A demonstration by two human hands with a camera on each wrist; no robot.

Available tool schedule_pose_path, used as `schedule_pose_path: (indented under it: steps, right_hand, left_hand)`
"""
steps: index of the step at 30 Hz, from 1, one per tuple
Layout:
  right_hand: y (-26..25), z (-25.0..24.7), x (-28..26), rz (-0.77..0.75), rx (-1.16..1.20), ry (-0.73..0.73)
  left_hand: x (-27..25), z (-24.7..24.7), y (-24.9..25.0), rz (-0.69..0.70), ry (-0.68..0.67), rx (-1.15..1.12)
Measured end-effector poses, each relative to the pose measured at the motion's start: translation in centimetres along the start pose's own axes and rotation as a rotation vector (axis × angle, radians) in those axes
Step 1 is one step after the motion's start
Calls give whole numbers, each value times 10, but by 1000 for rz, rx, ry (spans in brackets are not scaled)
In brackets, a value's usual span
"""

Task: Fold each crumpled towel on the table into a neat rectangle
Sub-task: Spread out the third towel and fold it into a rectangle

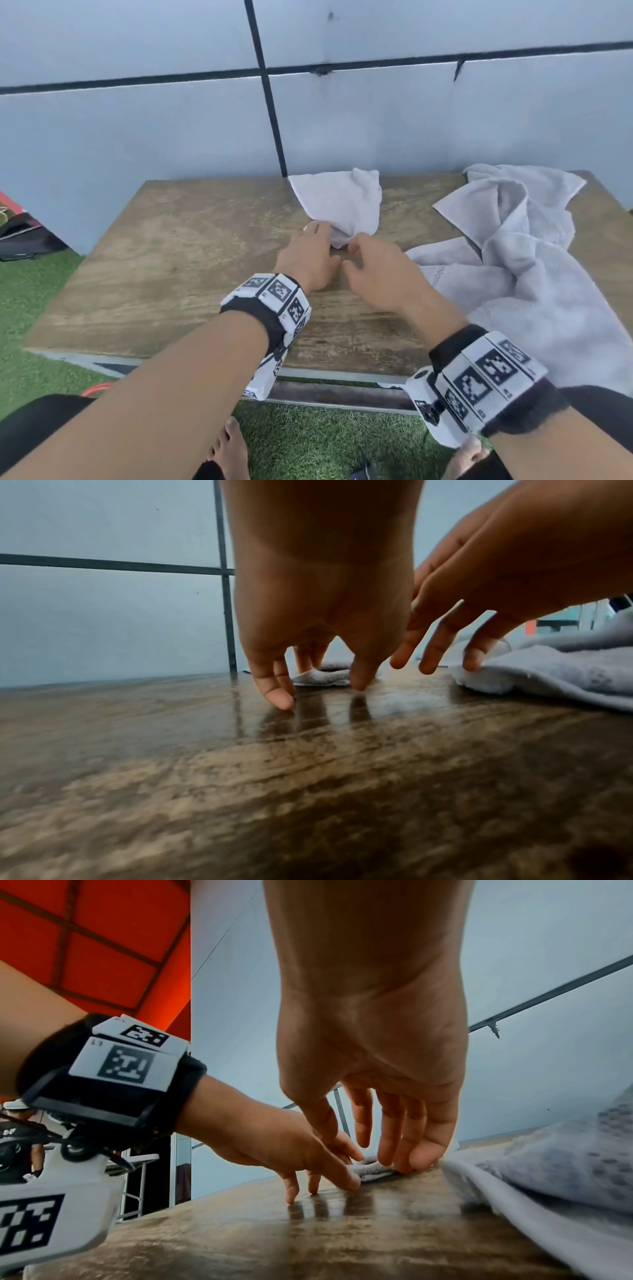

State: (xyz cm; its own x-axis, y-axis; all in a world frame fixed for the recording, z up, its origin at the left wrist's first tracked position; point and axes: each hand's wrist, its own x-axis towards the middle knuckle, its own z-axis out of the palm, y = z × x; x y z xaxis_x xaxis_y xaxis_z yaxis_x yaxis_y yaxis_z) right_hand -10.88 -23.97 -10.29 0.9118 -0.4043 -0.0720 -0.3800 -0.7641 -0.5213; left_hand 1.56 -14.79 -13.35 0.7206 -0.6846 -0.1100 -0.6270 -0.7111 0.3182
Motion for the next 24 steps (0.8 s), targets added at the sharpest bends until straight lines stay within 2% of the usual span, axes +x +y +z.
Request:
schedule_pose_path:
  steps: [4, 7, 10, 12, 15, 20, 24]
  right_hand:
    - [1, 4, 6, 18, -68, -7]
    - [-1, 6, 7, 15, -95, -1]
    - [-1, 4, 6, 17, -76, 27]
    - [-1, 3, 5, 32, -58, 54]
    - [-2, 4, 2, 39, -2, 113]
    - [-11, 7, -3, 22, 67, 201]
    - [-17, 16, 2, -5, 59, 196]
  left_hand:
    - [1, -8, 1, -14, 104, 59]
    - [0, -15, -1, -43, 47, -11]
    - [-11, -33, 6, 3, 19, -306]
    - [-20, -51, 10, -43, 50, -609]
    - [-34, -72, 8, -107, 11, -1007]
    - [-51, -78, 0, -167, -78, -1147]
    - [-58, -79, -3, -155, -124, -1225]
